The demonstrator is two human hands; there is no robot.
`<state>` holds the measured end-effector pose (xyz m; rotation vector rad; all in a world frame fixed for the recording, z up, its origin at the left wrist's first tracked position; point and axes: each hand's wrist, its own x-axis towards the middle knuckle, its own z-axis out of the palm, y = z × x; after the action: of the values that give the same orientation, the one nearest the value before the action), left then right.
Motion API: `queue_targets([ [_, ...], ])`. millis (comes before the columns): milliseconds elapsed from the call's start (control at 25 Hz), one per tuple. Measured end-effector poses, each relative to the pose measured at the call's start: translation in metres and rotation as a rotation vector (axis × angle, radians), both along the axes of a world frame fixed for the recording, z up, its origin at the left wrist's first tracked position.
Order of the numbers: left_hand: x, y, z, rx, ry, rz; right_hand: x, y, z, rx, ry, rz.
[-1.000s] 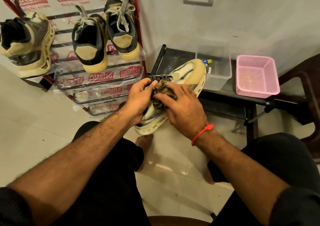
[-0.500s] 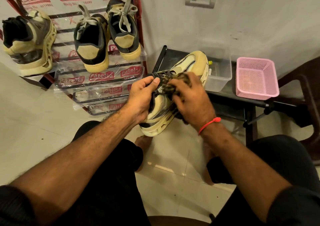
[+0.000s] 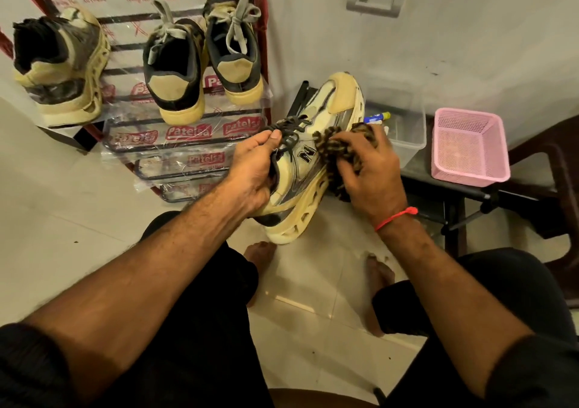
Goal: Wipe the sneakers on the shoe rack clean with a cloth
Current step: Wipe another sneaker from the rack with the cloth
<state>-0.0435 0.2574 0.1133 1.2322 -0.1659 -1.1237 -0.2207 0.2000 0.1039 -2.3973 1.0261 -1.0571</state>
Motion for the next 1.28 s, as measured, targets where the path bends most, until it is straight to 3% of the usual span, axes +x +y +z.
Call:
queue_targets([
  [200, -0.003, 0.007, -0.003, 0.035, 0.046, -0.044, 0.022, 0.052, -0.014, -0.165, 0.138, 0.371],
  [360, -0.011, 0.003, 0.0, -0.002, 0.049, -0.076, -0.004, -0.01, 0.003, -0.013, -0.019, -0.055],
  [560, -0.013, 0.004, -0.005, -0.003, -0.007, -0.131, 0.02, 0.045, -0.014, -0.18, 0.152, 0.339],
  [680, -0.015, 0.005, -0.003, -0.02, -0.074, -0.226, 0.003, -0.007, 0.0, -0.085, 0.087, 0.02],
  [760, -0.02, 0.006, -0.006, 0.021, -0.151, -0.255, -0.01, -0.017, 0.0, -0.018, 0.058, -0.062],
  [920, -0.013, 0.012, -0.012, 0.071, -0.217, -0.26, 0.008, 0.028, -0.018, -0.111, 0.169, 0.276],
  [960, -0.011, 0.012, -0.011, 0.066, -0.208, -0.26, 0.005, 0.021, -0.014, -0.118, 0.178, 0.274],
  [1080, -0.01, 0.011, -0.003, 0.039, -0.179, -0.238, -0.021, -0.026, -0.002, -0.019, 0.08, -0.067],
  [1160, -0.011, 0.01, -0.005, 0.055, -0.209, -0.228, -0.032, -0.034, -0.002, 0.055, 0.066, -0.17],
  [1280, -0.005, 0.008, -0.01, 0.047, -0.133, -0.18, -0.004, 0.015, -0.016, -0.021, 0.156, 0.172],
])
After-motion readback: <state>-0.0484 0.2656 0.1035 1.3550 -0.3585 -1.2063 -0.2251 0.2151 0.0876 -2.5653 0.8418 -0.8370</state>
